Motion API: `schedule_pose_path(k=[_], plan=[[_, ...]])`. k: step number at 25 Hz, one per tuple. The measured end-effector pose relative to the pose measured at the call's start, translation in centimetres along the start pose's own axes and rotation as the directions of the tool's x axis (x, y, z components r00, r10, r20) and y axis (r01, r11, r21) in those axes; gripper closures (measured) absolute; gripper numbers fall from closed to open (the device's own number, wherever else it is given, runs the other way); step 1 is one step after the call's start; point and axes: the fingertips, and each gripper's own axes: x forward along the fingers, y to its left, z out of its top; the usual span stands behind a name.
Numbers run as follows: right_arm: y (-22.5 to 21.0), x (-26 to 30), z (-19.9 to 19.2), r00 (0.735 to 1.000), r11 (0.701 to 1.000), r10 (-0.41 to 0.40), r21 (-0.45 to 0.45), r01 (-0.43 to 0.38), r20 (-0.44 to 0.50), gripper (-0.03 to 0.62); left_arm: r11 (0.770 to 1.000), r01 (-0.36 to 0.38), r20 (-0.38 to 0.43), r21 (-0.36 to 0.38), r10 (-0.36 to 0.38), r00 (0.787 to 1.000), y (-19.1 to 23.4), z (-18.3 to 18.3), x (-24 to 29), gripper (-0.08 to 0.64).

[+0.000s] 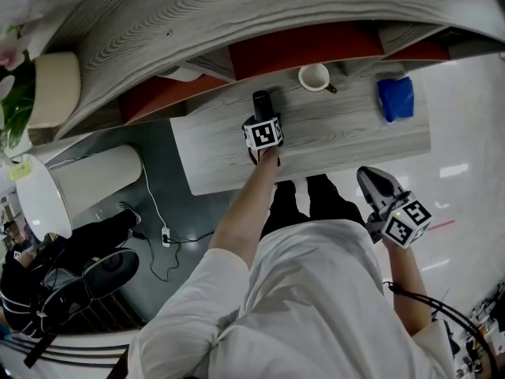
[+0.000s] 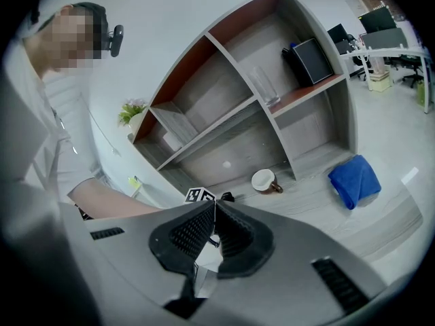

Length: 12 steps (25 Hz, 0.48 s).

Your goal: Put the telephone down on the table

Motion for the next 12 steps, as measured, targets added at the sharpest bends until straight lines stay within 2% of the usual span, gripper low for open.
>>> schedule_pose_path(k=[3,8,12], plan=[[0.8,0.3,-0.2,1.000,1.000,0.011,-0.012,-0.011,-0.002,0.574,0.999,0.043,0.049,-0.005,-0.042,0.998,-0.2,0.6,-0.9,0.204],[2.5,1.0,-0.3,1.000,0.999,0.030,-0.041,-0.030,0.000,0.574,0.994,0.105,0.097,0.035,-0.108,0.989,0.3,1.5,-3.0,0.201],[3.6,1.5,-0.1,0.999,0.997,0.033,-0.064,-0.032,0.007,0.574,0.979,0.205,0.119,0.018,-0.206,0.971,0.1,1.8,-4.6,0.201]])
